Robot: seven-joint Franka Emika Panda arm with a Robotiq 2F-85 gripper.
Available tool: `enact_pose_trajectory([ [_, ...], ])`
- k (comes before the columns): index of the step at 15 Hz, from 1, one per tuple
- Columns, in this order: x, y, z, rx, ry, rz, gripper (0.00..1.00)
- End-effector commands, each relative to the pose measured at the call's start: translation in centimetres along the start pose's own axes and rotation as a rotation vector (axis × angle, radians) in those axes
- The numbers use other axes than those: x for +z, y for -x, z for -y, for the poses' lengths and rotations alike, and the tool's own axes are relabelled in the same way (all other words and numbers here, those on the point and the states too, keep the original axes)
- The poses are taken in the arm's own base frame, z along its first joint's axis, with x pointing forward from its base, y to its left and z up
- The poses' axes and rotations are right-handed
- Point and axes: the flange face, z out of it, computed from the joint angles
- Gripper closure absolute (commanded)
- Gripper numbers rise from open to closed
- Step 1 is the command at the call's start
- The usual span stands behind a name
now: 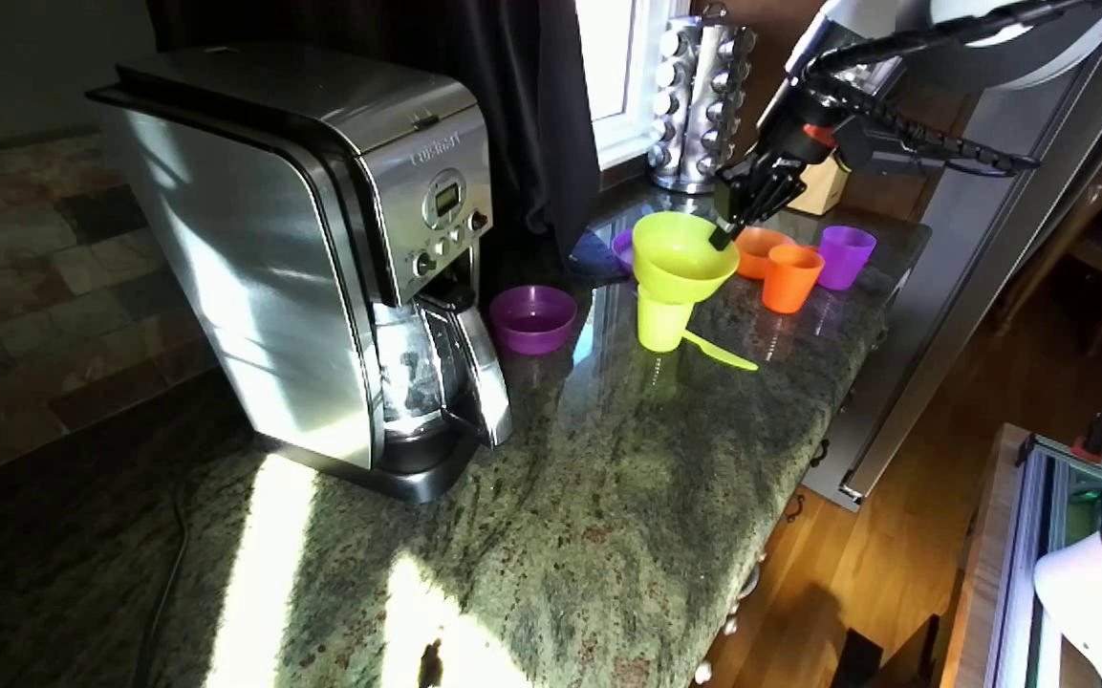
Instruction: Place the yellow bowl on the yellow cup. and then the yellow knife on the bowl
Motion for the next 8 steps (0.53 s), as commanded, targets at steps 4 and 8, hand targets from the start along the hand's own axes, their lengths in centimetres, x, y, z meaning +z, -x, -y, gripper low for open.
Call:
enact_pose_trajectory([
  [4, 0.6, -0.8, -2.5, 0.079, -0.045, 0.041, 0.99],
  [8, 1.0, -1.2, -3.6, 0.135, -0.056, 0.061, 0.99],
])
